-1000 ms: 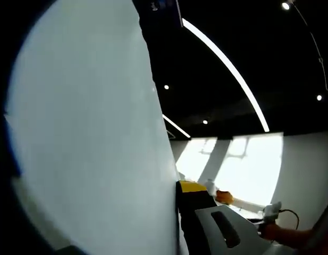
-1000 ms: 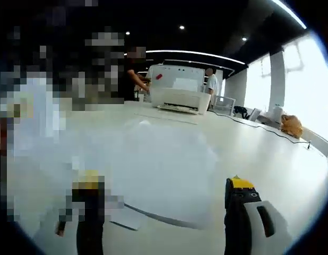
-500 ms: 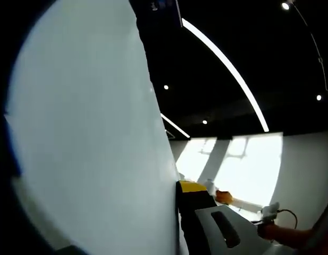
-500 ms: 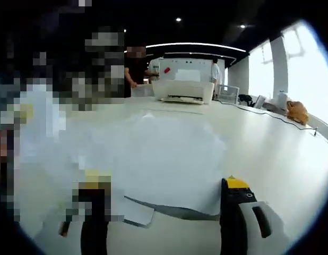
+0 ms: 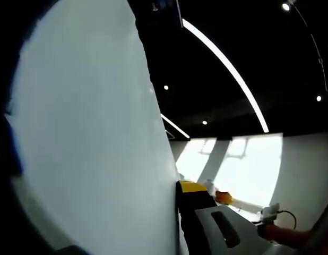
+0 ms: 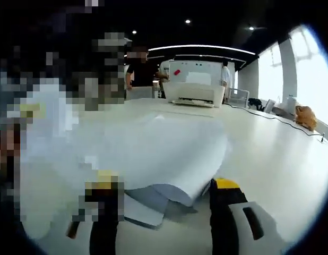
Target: Organize the stack of printing papers by aligning and flattening the scattered papers on the table
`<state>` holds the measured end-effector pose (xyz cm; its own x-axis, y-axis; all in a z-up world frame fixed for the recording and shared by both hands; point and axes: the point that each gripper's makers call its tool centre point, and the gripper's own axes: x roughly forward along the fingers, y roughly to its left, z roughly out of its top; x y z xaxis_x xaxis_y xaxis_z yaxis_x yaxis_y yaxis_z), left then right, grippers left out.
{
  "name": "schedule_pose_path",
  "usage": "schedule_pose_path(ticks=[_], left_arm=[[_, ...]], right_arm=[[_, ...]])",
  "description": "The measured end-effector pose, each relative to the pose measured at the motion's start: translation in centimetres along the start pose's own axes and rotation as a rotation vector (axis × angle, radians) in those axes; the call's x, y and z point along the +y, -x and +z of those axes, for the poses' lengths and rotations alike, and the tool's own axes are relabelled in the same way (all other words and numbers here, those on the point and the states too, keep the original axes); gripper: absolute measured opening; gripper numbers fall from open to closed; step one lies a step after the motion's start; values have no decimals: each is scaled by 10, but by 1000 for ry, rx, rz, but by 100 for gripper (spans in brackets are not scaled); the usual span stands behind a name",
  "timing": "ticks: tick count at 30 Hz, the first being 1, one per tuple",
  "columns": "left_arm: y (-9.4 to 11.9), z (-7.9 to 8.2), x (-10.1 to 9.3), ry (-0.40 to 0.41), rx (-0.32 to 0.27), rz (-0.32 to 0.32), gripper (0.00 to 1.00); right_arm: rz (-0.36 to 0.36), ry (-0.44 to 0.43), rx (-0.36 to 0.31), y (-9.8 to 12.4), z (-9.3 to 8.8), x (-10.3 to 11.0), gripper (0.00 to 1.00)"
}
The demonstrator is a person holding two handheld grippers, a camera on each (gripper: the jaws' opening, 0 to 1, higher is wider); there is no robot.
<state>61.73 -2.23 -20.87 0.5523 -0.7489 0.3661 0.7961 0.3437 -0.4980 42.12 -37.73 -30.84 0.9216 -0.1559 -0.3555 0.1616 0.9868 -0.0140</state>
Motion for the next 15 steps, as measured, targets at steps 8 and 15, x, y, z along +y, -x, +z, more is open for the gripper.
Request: schedule_pose_path(ticks=[8, 15], left_arm=[[0, -1, -2, -1, 3, 0, 6], [0, -2, -2, -2, 10, 1, 6]], right_arm=[[50, 63, -8, -2, 3, 7, 48], [71, 113, -8, -5, 5, 7, 31]])
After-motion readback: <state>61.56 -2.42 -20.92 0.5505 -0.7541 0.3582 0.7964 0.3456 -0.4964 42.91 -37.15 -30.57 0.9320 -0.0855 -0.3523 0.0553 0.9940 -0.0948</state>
